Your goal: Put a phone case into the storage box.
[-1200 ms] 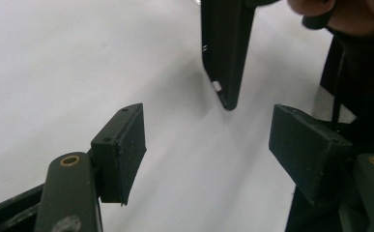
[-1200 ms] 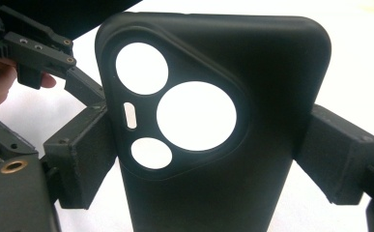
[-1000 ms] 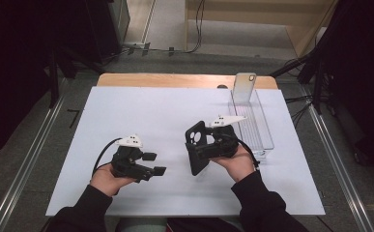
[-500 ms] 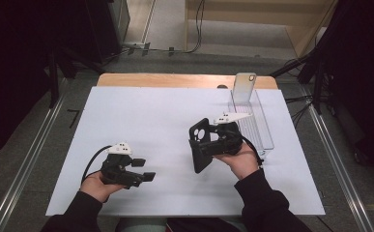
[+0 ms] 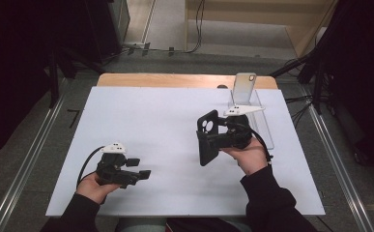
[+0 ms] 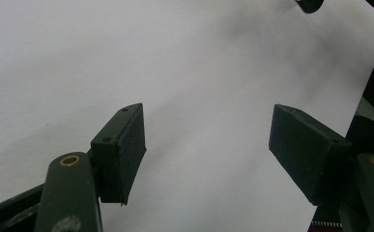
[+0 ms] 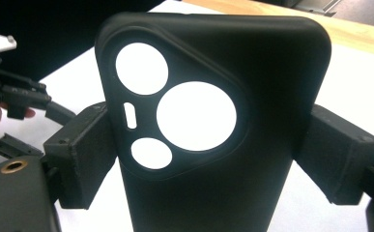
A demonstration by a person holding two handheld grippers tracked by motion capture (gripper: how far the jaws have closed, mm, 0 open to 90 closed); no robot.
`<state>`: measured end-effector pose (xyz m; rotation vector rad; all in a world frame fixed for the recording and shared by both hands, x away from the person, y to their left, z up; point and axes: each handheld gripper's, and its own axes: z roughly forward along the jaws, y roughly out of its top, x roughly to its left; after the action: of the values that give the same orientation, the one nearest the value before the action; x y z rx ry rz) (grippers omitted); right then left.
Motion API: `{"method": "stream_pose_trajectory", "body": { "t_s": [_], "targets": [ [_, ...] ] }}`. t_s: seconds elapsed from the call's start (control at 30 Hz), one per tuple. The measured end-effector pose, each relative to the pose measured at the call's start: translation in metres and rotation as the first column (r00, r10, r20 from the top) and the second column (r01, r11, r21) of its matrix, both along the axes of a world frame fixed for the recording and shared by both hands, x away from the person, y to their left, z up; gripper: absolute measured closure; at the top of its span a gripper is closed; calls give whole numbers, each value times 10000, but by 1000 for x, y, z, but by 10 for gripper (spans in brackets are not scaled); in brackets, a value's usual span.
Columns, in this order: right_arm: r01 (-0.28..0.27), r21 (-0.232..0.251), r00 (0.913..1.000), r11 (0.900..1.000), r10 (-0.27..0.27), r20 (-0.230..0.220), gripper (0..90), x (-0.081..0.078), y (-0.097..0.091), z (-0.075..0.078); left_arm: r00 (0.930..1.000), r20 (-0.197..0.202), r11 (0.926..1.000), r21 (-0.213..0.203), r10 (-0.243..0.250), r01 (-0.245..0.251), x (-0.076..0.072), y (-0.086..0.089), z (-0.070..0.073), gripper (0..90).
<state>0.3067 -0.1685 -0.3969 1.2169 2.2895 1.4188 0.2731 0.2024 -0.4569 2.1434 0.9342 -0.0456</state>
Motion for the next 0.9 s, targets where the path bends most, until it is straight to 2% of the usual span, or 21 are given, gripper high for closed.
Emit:
{"method": "stream_pose_trajectory", "body": {
  "t_s": [0.57,0.9],
  "targets": [
    [801,295,9958,9963,-813,421,122,5,-33,29,9995,-48,9994,-106,323,-323,-4,7,1,293],
    [1492,353,9869,9882,-1511,572,122,8,-55,35,9992,-27,9991,-105,409,-409,-5,9,1,293]
  ]
}}
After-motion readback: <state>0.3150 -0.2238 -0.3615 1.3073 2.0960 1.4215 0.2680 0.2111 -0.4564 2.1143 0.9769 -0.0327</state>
